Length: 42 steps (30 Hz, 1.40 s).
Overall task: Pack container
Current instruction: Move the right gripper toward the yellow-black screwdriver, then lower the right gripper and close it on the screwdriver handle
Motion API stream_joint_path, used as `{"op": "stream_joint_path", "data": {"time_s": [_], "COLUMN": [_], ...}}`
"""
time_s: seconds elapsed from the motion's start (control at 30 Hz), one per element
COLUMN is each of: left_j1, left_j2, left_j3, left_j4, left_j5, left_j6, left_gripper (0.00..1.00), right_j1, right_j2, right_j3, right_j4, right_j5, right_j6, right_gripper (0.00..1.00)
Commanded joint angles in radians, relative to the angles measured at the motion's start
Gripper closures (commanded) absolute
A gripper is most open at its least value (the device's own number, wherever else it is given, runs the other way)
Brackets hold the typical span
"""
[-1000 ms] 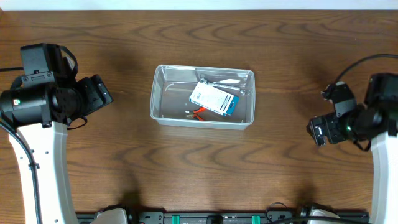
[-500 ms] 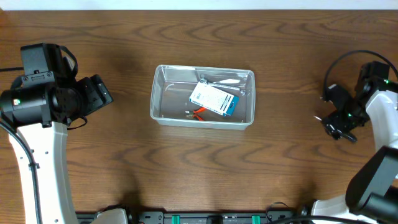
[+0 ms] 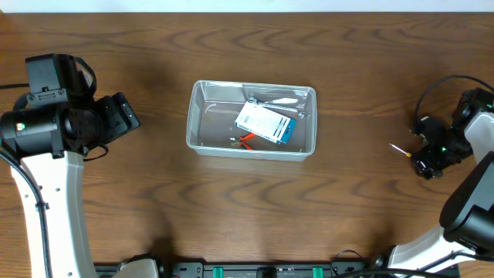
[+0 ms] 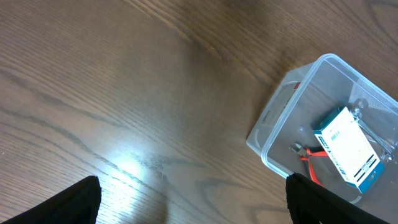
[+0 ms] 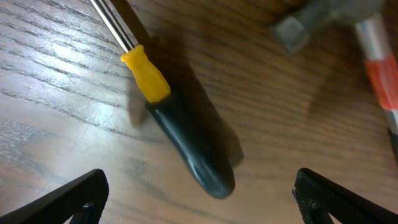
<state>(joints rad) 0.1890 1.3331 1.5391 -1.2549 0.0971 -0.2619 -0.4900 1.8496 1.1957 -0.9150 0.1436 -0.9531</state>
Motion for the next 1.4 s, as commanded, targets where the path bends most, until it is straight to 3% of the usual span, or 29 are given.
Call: {"op": "stream_joint_path", "data": {"time_s": [0.0, 0.27, 0.5, 0.57, 0.77, 0.97, 1.13, 1.27, 1.37], "left_j1": [0.003, 0.003, 0.003, 0.003, 0.003, 0.003, 0.003, 0.003, 0.003], "left_j2": [0.000, 0.000, 0.000, 0.000, 0.000, 0.000, 0.000, 0.000, 0.000], "left_j3": [0.000, 0.000, 0.000, 0.000, 0.000, 0.000, 0.000, 0.000, 0.000], "left_j4": [0.000, 0.002, 0.003, 0.002, 0.002, 0.002, 0.003, 0.003, 0.003], "left_j5": [-0.012, -0.012, -0.012, -0.012, -0.012, -0.012, -0.012, -0.012, -0.012], "left_j6": [0.002, 0.002, 0.002, 0.002, 0.002, 0.002, 0.002, 0.002, 0.002], "left_gripper": [0.12, 0.12, 0.12, 0.12, 0.12, 0.12, 0.12, 0.12, 0.12], "right_j1": [-0.006, -0.006, -0.006, -0.006, -0.006, -0.006, -0.006, -0.006, -0.001], "right_j2": [0.032, 0.099, 0.131, 0.131, 0.131, 0.131, 0.131, 0.131, 0.131], "right_j3": [0.000, 0.000, 0.000, 0.000, 0.000, 0.000, 0.000, 0.000, 0.000], "right_j4": [0.006, 0.048, 0.060, 0.067, 0.071, 0.070, 0.068, 0.067, 0.066], "right_j5": [-0.028, -0.055, -0.089, -0.092, -0.093, -0.105, -0.107, -0.108, -0.108], "right_j6": [-0.035, -0.039, -0.039, -0.039, -0.039, -0.039, -0.039, -0.028, -0.027], "right_gripper": [0.03, 0.04, 0.12, 0.17, 0.45, 0.51, 0.73, 0.75, 0.83]}}
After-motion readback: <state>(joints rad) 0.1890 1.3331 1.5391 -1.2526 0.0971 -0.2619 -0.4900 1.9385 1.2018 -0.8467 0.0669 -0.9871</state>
